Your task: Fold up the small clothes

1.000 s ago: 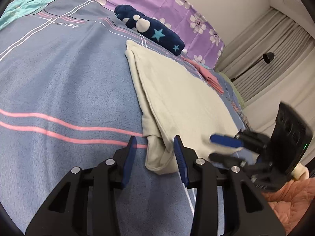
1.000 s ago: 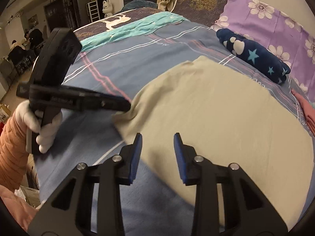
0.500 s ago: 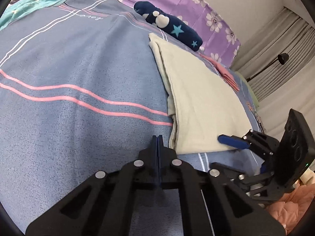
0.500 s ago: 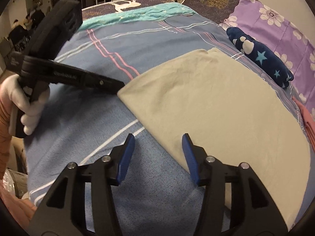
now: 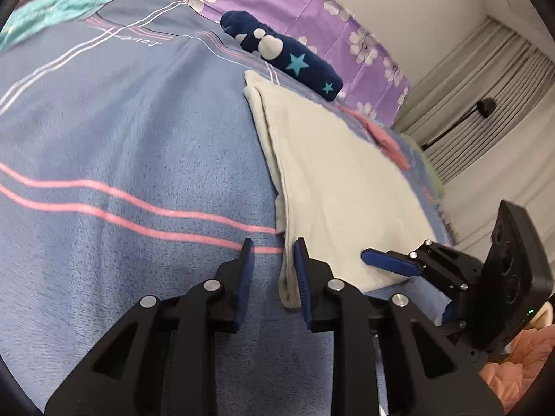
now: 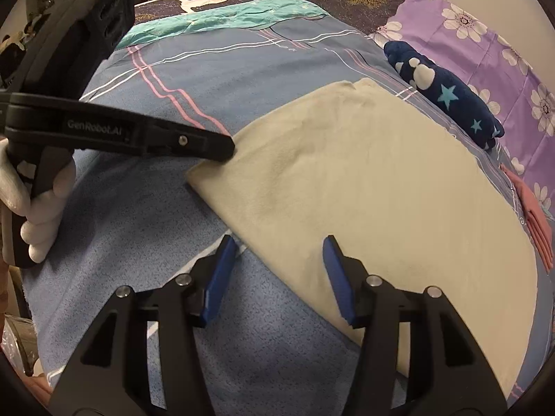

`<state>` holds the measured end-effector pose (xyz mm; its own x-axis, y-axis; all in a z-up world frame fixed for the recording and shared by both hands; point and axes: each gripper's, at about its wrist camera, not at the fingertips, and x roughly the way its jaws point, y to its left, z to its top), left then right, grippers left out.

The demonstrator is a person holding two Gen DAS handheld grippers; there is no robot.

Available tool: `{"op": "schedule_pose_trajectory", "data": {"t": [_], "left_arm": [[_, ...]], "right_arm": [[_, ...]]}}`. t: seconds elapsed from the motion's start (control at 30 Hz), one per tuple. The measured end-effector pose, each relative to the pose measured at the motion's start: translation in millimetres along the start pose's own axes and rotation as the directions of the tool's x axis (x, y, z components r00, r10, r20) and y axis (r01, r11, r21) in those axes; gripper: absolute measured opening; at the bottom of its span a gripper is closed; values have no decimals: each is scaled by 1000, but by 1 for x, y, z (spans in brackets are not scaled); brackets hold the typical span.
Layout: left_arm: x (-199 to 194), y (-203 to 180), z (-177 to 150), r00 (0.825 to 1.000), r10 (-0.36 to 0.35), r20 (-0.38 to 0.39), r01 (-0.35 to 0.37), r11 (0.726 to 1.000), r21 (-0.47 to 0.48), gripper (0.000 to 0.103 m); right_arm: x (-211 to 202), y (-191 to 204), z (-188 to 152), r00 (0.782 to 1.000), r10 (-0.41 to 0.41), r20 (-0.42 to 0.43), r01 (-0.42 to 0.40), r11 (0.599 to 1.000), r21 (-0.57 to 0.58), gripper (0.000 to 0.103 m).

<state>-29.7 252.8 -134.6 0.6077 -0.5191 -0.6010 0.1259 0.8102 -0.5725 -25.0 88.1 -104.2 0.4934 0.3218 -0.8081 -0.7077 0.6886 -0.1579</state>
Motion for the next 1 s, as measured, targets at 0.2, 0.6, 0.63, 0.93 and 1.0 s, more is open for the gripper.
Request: {"op": "schedule_pose_trajectory", "data": {"t": [0.2, 0.6, 0.63, 0.93, 1.0], "left_arm": [[1, 13, -4, 997, -79, 25, 80, 996, -50, 26], [1, 17, -3, 993, -108, 43, 111, 992, -68, 26], [1, 17, -3, 993, -111, 42, 114, 991, -70, 26], [0, 24, -3, 988, -145, 48, 149, 985, -87, 26], [-1, 25, -3, 987, -155, 50, 159, 983, -95, 27]], "right_arm": [[8, 11, 5, 998, -59, 20, 60, 997, -54, 56], [12, 31, 8, 978, -192, 85, 203, 967, -154, 56], [10, 29, 6, 980, -182, 78, 192, 971, -144, 56], [22, 46, 15, 941, -315, 124, 337, 905, -260, 56], [32, 48, 28, 928, -349, 131, 372, 888, -271, 56]]}}
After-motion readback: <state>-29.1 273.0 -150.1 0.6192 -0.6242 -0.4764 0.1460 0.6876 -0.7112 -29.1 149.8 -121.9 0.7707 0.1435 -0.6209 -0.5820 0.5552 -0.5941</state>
